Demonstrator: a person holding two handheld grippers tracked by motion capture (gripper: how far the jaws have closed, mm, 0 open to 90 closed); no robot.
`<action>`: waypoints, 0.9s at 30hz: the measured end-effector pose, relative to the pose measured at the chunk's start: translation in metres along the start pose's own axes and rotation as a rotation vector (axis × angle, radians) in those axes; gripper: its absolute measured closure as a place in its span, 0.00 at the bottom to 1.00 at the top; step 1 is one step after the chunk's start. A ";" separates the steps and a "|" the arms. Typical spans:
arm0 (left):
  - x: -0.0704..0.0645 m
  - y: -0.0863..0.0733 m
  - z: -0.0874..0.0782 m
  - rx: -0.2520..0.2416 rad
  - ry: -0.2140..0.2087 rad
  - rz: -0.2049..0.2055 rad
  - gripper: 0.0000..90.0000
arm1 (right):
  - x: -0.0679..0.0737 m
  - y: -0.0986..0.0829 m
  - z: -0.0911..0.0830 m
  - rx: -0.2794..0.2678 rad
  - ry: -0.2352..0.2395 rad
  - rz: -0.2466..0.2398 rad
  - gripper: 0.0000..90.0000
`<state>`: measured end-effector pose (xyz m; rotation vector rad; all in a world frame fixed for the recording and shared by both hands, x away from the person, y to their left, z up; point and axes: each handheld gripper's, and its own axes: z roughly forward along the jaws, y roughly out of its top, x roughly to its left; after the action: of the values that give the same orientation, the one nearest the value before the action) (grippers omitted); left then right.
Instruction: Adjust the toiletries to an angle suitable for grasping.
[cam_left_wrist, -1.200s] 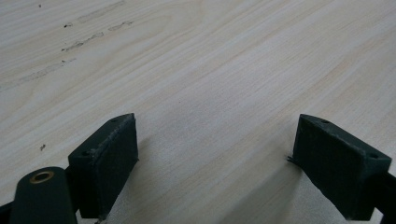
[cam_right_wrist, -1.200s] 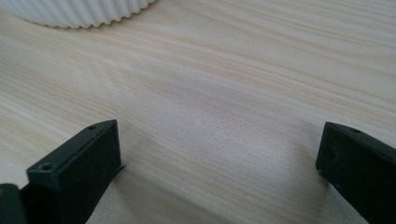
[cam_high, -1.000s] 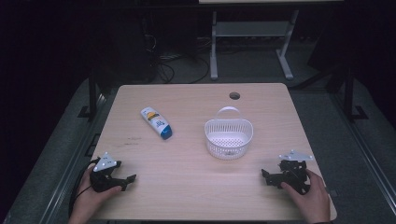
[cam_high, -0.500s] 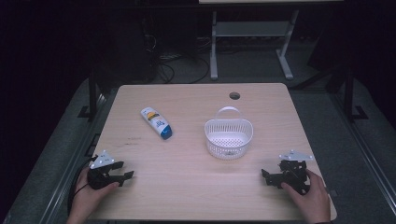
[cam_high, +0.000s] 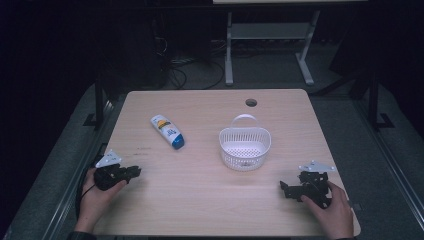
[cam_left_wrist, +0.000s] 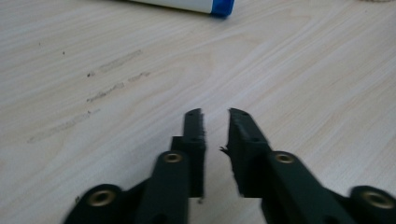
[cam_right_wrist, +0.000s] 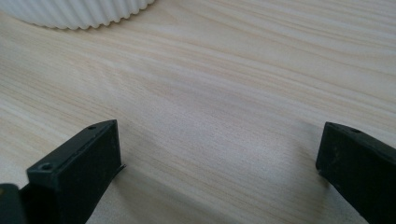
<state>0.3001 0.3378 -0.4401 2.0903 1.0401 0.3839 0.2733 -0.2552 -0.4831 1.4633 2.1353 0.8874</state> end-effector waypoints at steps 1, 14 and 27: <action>0.001 0.002 0.000 0.004 0.000 -0.007 0.99 | 0.000 0.000 0.000 0.000 0.000 0.000 0.00; 0.017 0.041 0.011 -0.022 0.006 -0.016 1.00 | 0.000 0.000 0.000 0.000 0.000 0.000 0.00; 0.032 0.085 0.030 -0.041 0.020 -0.001 0.97 | 0.000 0.000 0.000 0.000 0.000 0.000 0.00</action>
<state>0.3843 0.3153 -0.3990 2.0528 1.0367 0.4229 0.2734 -0.2552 -0.4831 1.4636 2.1353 0.8873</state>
